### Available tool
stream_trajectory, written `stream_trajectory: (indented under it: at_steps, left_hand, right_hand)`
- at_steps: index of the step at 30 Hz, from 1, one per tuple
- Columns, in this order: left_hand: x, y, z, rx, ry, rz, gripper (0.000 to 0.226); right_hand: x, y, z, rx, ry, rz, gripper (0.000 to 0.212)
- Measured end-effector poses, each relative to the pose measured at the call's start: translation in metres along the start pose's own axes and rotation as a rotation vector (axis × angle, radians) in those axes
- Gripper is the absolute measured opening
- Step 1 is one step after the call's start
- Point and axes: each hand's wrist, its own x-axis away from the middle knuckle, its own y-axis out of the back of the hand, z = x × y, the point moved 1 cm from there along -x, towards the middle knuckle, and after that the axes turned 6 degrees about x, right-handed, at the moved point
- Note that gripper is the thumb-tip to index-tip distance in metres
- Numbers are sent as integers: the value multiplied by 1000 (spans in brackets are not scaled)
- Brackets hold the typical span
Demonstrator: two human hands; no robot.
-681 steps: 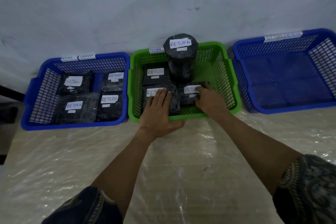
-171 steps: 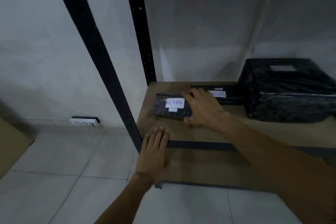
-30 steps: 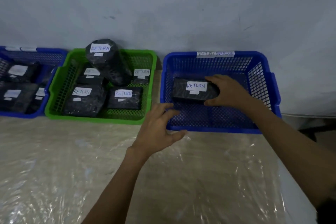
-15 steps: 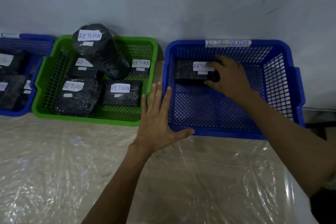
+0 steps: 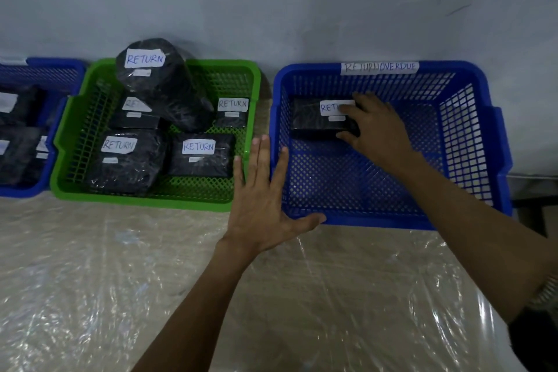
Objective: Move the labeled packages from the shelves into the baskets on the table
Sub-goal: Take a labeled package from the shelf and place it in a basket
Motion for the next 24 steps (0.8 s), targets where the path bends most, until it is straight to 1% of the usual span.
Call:
stream_trajectory:
  at_steps: [10, 17, 22, 24]
  left_hand:
    - [0, 3, 3, 72, 24, 2, 124]
    - [-1, 5, 7, 111, 31, -5, 125]
    - [-3, 6, 7, 141, 86, -12, 127]
    - [-3, 7, 6, 154, 95, -15, 128]
  right_hand:
    - [-5, 4, 9, -20, -21, 52, 57]
    - [-6, -1, 15, -13, -19, 43, 55]
    - [-7, -4, 23, 52, -40, 12, 54]
    - [-6, -6, 28, 83, -77, 12, 54]
